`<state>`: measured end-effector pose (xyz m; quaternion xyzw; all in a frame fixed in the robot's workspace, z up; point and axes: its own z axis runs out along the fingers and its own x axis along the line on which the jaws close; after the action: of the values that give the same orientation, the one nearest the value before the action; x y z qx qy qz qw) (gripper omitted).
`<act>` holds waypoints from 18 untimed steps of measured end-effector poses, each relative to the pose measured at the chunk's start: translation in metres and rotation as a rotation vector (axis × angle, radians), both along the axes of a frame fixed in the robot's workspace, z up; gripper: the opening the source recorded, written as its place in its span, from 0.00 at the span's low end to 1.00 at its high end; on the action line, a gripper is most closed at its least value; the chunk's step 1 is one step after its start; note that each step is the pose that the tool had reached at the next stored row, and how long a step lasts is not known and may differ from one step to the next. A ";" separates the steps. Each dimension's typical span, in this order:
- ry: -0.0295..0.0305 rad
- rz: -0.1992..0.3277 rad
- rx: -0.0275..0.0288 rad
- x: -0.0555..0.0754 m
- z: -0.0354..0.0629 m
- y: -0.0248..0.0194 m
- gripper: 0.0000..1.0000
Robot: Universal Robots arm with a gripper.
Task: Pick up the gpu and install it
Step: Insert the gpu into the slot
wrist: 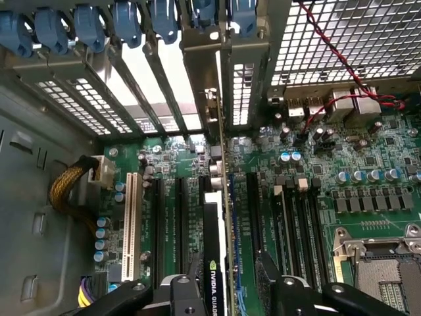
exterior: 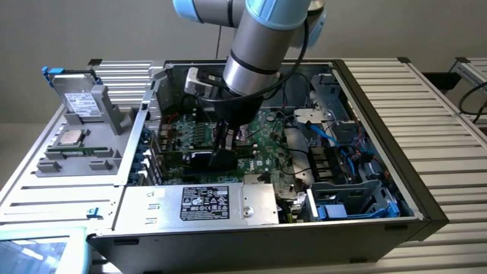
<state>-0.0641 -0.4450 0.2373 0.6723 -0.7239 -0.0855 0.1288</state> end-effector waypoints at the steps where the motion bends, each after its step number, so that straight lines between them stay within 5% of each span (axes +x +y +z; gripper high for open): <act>1: -0.0079 0.003 0.0001 0.000 0.0000 0.0000 0.45; 2: -0.0144 0.006 0.0001 0.000 -0.0001 0.0000 0.45; 6: -0.0153 0.007 -0.0018 -0.002 0.0000 0.0000 0.45; 10: -0.0287 0.012 -0.0129 -0.004 -0.0001 0.0000 0.45; 13: -0.0326 0.016 -0.0252 -0.005 0.0001 0.0000 0.45; 15: -0.0447 0.022 -0.0389 -0.005 0.0002 0.0001 0.45; 18: -0.0712 0.033 -0.0546 -0.005 0.0001 0.0001 0.45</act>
<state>-0.0693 -0.4449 0.2374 0.6829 -0.7190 -0.0396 0.1226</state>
